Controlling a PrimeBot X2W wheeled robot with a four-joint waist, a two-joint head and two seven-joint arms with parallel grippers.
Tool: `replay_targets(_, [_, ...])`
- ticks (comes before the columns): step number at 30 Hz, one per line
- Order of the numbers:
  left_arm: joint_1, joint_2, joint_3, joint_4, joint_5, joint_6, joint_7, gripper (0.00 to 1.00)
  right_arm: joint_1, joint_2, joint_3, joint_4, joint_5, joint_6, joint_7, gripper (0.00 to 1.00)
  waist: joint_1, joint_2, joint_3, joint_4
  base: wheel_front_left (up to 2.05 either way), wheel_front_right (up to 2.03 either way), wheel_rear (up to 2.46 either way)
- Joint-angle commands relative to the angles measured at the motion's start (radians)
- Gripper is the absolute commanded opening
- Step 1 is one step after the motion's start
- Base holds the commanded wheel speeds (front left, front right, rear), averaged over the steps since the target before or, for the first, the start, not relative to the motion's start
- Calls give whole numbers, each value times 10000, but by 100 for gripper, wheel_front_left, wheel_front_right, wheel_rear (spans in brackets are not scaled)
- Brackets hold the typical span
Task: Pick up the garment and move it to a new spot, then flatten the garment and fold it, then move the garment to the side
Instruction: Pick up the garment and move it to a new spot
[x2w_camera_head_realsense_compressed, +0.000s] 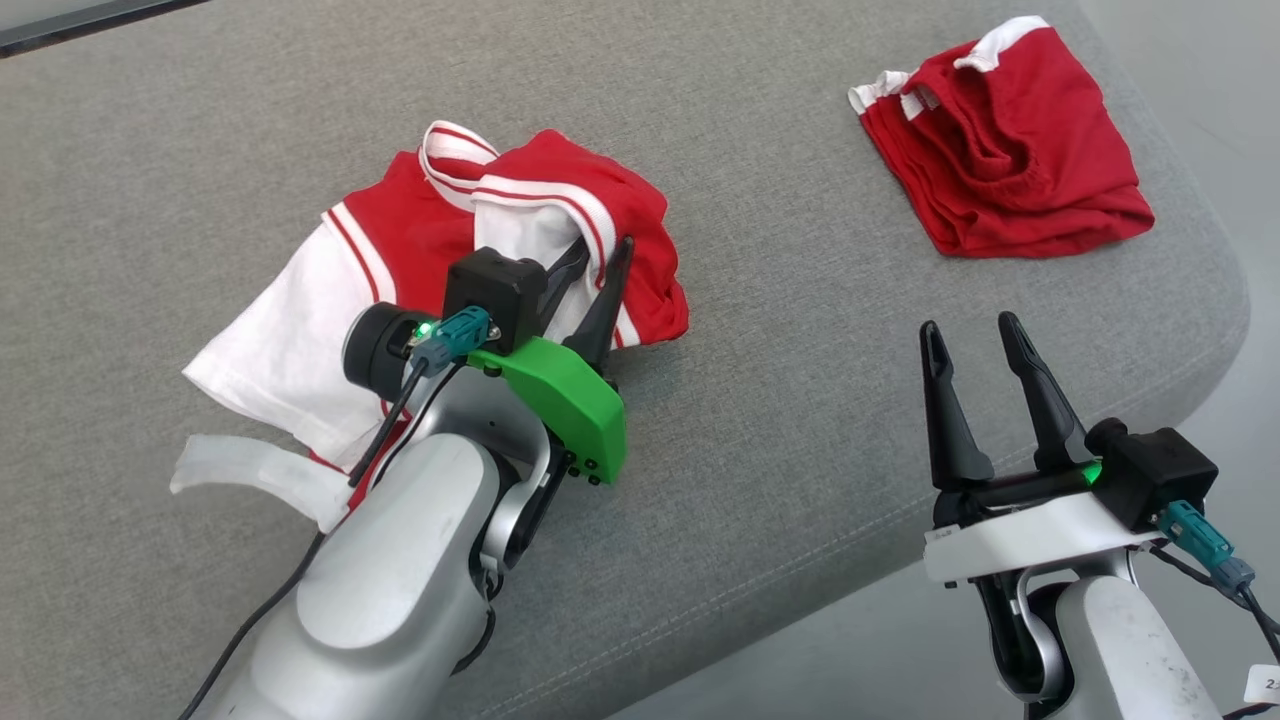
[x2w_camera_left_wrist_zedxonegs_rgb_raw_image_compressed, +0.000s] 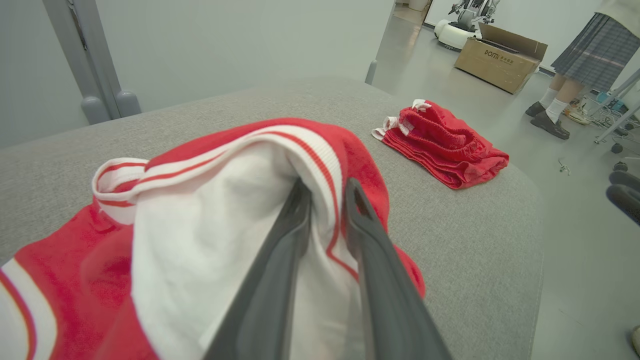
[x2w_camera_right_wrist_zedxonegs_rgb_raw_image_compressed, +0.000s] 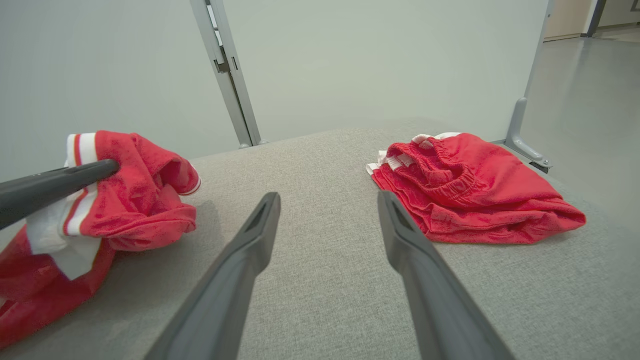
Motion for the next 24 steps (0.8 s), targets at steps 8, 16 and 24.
replay_targets(8, [-284, -230, -203, 149, -119, -614, -824, 100, -24, -7, -157, -101, -14, -11, -41, 100, 0, -1, 23, 65, 0, 0, 0])
replay_targets(16, [31, 172, 357, -572, -139, -305, -1683, 100, -209, -9, -161, -76, -411, -11, -41, 100, 0, -1, -422, 1102, 0, 0, 0])
replay_targets(24, [653, 1076, 1760, -892, -509, 243, -2657, 100, -350, -12, -29, 152, -804, -11, -37, 100, 0, -1, -844, 2167, 0, 0, 0])
